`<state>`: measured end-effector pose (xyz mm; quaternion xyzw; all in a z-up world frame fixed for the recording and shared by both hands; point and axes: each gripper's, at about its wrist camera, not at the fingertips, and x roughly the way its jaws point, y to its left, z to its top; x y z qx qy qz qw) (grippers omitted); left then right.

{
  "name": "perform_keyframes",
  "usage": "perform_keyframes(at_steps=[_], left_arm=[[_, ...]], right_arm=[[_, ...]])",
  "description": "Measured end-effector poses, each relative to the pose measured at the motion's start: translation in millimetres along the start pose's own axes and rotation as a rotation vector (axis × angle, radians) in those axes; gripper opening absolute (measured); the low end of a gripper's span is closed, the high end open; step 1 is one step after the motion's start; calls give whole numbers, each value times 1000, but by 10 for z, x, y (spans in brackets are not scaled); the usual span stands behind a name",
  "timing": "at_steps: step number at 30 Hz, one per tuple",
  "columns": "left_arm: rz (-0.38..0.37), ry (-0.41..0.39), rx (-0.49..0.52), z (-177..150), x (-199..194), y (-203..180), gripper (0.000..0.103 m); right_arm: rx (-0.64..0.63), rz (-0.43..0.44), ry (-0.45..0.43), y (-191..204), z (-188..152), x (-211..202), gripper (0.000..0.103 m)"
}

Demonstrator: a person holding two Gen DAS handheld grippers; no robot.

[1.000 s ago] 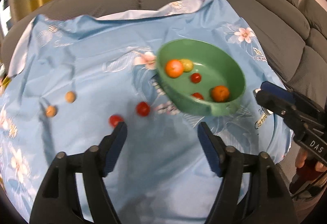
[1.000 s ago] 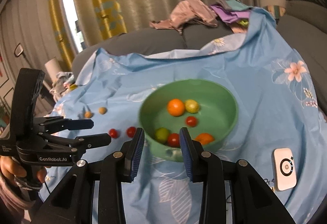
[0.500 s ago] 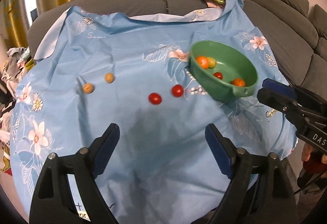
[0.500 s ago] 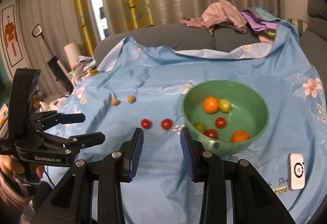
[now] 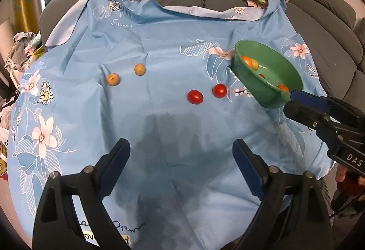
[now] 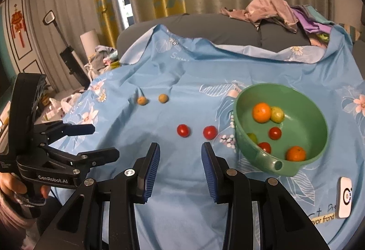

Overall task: Organize fruits
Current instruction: 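Close the left gripper on a red cherry tomato on the cloth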

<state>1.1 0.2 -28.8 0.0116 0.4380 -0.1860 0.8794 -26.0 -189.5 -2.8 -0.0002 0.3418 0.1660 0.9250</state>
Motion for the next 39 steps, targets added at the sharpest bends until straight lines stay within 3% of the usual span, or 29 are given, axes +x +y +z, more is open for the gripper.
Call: perform_keyframes(at_steps=[9, 18, 23, 29, 37, 39], left_arm=[[-7, 23, -1, 89, 176, 119, 92], [-43, 47, 121, 304, 634, -98, 90], [-77, 68, 180, 472, 986, -228, 76], [-49, 122, 194, 597, 1415, -258, 57], [-72, 141, 166, 656, 1554, -209, 30], [-84, 140, 162, 661, 1546, -197, 30]], right_arm=[[13, -3, 49, -13, 36, 305, 39], [72, 6, 123, -216, -94, 610, 39], [93, 4, 144, -337, -147, 680, 39], [79, 10, 170, -361, -145, 807, 39], [58, -9, 185, -357, -63, 965, 38], [50, -19, 185, -341, -33, 1004, 38]])
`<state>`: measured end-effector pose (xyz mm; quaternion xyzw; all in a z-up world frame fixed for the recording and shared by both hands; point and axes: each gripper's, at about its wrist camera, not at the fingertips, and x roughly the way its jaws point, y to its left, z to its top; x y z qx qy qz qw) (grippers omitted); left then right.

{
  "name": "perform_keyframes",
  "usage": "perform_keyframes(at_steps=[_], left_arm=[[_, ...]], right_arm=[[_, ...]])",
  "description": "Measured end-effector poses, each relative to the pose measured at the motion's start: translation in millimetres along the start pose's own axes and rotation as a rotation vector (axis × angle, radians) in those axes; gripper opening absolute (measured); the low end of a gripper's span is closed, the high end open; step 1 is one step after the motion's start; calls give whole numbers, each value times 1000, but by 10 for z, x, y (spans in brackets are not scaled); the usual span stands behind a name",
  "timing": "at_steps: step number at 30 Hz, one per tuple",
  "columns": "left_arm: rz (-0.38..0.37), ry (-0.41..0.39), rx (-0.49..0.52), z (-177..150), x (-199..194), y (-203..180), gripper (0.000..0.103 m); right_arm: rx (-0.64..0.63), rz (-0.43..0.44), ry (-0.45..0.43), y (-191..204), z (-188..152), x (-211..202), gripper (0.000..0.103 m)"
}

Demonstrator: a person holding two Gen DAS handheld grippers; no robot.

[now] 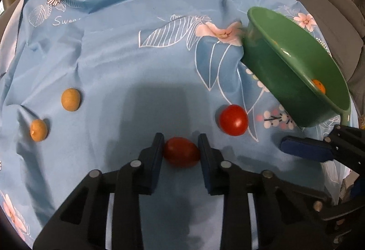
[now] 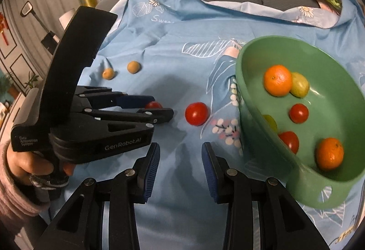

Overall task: Organize fruits
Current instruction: 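Close the left gripper on a red cherry tomato on the cloth, then grasp the last cherry tomato with the right gripper while the left gripper holds its tomato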

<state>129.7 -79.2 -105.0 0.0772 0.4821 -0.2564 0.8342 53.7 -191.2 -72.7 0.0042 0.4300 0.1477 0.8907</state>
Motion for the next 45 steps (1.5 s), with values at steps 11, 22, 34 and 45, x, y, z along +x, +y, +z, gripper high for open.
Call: perform_keyframes(at_steps=[11, 22, 34, 45], left_arm=[[-49, -57, -147, -288, -476, 391, 30], [-80, -95, -185, -471, -671, 513, 30], [-87, -125, -267, -489, -736, 817, 30], [-52, -129, -316, -438, -719, 1017, 30]], right_arm=[[-92, -72, 81, 150, 289, 325, 39], [-162, -159, 168, 231, 582, 707, 38], [-120, -104, 162, 299, 990, 985, 39], [-117, -16, 136, 517, 1194, 1305, 38]])
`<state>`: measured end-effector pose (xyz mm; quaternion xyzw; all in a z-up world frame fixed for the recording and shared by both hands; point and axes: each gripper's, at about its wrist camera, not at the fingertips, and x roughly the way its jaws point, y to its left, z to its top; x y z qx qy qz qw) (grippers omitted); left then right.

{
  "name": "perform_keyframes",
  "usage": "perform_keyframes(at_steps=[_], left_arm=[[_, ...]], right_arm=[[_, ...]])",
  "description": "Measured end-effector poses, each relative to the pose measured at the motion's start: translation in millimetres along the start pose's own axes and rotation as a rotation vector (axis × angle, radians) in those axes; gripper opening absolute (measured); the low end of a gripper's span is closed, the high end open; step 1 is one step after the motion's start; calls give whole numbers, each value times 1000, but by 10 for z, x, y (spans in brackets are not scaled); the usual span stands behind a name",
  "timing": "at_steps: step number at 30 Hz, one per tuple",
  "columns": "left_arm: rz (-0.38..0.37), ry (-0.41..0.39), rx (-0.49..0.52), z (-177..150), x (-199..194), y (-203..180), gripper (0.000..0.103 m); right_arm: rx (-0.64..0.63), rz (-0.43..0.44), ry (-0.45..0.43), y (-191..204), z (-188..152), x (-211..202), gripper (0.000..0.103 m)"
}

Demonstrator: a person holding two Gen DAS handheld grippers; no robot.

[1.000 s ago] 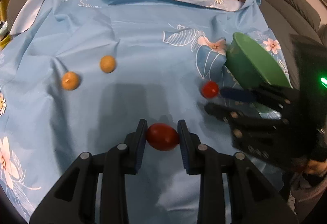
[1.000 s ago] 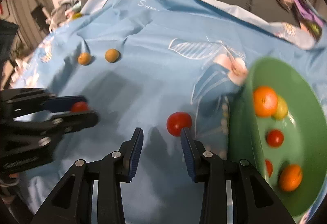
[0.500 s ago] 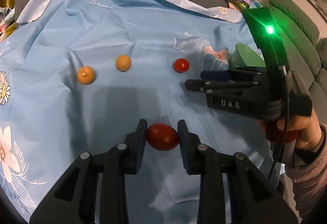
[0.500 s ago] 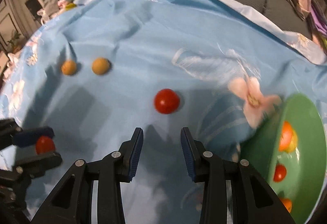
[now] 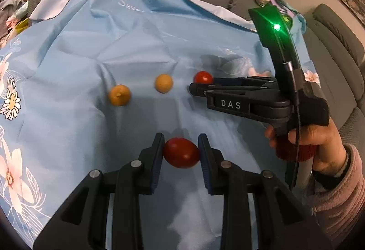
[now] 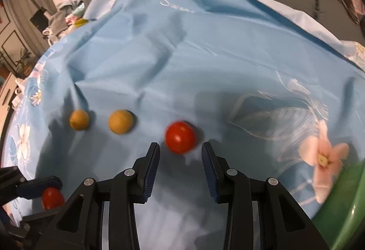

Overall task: Organize fruits
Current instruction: 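Grasp the last cherry tomato with the right gripper while the left gripper holds its tomato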

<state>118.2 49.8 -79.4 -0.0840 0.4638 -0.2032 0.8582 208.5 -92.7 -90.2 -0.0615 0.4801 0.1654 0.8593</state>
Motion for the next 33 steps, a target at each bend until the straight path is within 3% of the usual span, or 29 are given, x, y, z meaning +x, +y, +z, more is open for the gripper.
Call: perform_keyframes(at_steps=[4, 6, 9, 17, 26, 33], left_arm=[[12, -4, -7, 48, 7, 29, 30], [14, -8, -3, 55, -3, 27, 30], [19, -8, -5, 53, -2, 36, 30], [38, -17, -9, 39, -118, 41, 30], [61, -20, 23, -48, -287, -132, 30], [76, -27, 59, -164, -462, -357, 30]], right_arm=[[11, -5, -9, 11, 78, 77, 38], [17, -15, -15, 3, 88, 82, 30], [34, -1, -30, -33, 78, 64, 30], [50, 36, -132, -64, -37, -418, 30], [71, 109, -220, -90, -508, -1111, 30], [72, 82, -264, -64, -915, -1480, 30]])
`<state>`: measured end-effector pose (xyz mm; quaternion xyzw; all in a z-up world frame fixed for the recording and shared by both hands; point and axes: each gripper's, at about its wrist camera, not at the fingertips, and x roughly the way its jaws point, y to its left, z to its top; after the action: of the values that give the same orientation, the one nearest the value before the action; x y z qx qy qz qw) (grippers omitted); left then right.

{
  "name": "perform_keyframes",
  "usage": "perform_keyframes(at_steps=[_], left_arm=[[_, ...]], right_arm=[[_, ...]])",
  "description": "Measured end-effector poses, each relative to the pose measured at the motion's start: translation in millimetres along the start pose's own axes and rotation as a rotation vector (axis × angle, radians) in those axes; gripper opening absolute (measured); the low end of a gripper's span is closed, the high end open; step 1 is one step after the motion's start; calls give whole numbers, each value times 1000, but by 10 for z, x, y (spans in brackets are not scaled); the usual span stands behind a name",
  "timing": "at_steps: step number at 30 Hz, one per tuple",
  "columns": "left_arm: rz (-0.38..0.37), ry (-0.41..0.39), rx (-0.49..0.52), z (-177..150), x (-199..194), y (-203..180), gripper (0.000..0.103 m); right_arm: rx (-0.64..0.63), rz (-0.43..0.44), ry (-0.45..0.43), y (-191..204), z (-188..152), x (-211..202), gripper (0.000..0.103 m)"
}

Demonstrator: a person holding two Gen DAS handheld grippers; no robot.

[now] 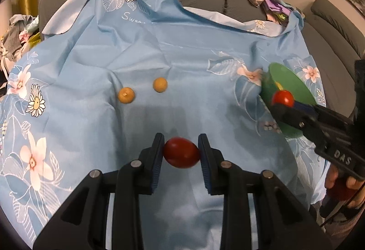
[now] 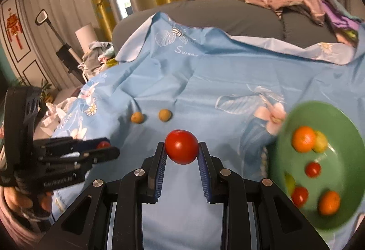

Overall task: Organize fruits
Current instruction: 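Grasp the last cherry tomato with the right gripper while the left gripper holds its tomato, then carry both cherry tomatoes over the green bowl and open both grippers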

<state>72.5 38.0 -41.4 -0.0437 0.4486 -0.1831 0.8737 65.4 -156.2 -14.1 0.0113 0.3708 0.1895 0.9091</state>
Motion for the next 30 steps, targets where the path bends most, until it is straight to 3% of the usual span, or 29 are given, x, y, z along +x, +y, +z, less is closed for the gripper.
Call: perform_keyframes(at_steps=[12, 25, 30], left_arm=[[-29, 9, 137, 24, -40, -716, 30], [-157, 26, 336, 351, 297, -1766, 30], [-172, 32, 386, 442, 441, -2057, 30]], right_arm=[[47, -27, -63, -249, -282, -479, 30], [161, -109, -119, -945, -474, -820, 30], [202, -137, -141, -1186, -515, -907, 30]])
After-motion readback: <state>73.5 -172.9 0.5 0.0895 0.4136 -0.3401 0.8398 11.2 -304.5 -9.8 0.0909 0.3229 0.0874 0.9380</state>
